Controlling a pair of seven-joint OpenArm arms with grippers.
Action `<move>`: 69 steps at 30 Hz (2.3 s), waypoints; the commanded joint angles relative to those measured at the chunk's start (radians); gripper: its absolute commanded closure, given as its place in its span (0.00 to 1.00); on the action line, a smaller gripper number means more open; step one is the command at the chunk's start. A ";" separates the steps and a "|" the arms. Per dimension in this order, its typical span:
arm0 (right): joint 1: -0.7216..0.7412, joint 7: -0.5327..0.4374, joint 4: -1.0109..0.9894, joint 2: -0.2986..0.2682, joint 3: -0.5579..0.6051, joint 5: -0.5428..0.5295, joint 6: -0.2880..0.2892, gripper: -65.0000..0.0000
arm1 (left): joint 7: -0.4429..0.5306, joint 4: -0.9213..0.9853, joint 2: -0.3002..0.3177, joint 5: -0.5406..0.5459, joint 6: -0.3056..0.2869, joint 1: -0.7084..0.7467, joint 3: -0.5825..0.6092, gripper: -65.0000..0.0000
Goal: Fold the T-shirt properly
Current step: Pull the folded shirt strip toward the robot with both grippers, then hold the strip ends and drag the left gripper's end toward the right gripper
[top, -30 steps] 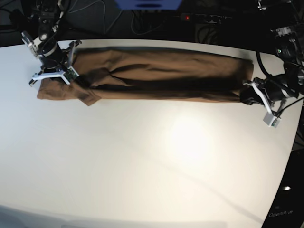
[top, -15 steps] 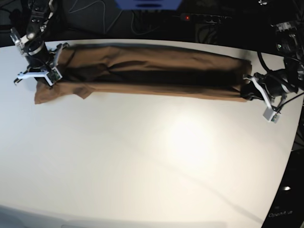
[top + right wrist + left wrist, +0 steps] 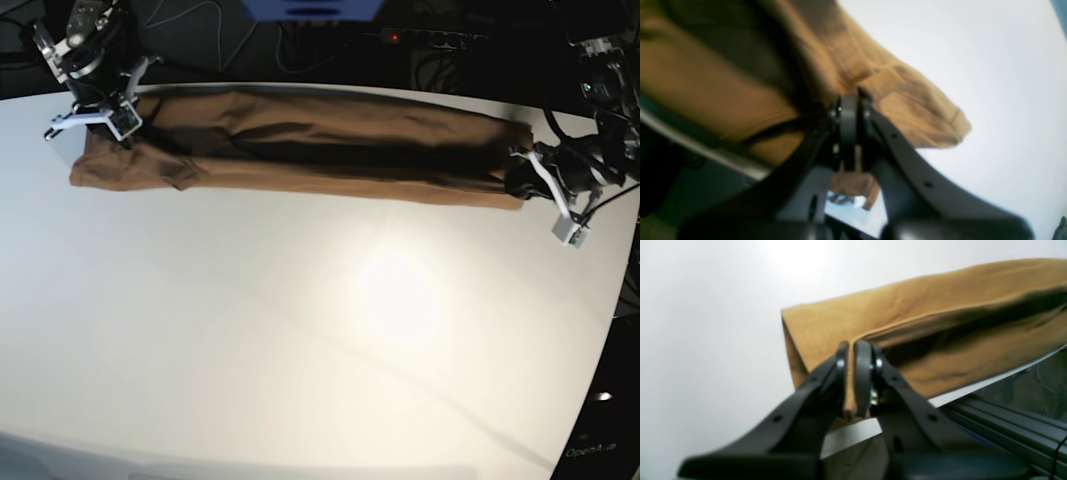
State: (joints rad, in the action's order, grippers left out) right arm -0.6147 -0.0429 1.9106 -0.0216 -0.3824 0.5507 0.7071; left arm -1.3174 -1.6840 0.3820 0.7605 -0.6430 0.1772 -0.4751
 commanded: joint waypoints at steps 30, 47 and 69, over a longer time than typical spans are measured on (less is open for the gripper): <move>0.071 -0.314 -0.323 -0.010 -0.232 -0.008 -0.009 0.97 | 0.016 -0.011 0.035 -0.052 -0.055 0.022 -0.023 0.96; 0.060 -0.314 -0.337 0.007 -0.235 -0.008 -0.009 0.97 | 0.016 -0.003 0.027 -0.052 -0.055 0.023 -0.020 0.96; 0.095 -0.314 -0.339 0.064 -0.257 -0.008 -0.009 0.97 | 0.016 -0.005 0.002 -0.263 -0.055 0.066 0.097 0.96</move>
State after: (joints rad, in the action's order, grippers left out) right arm -0.5148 -0.3447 1.5612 0.0502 -0.6300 0.5518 0.7071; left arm -1.3018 -1.6756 0.3717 0.4919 -0.6956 0.2512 -0.3721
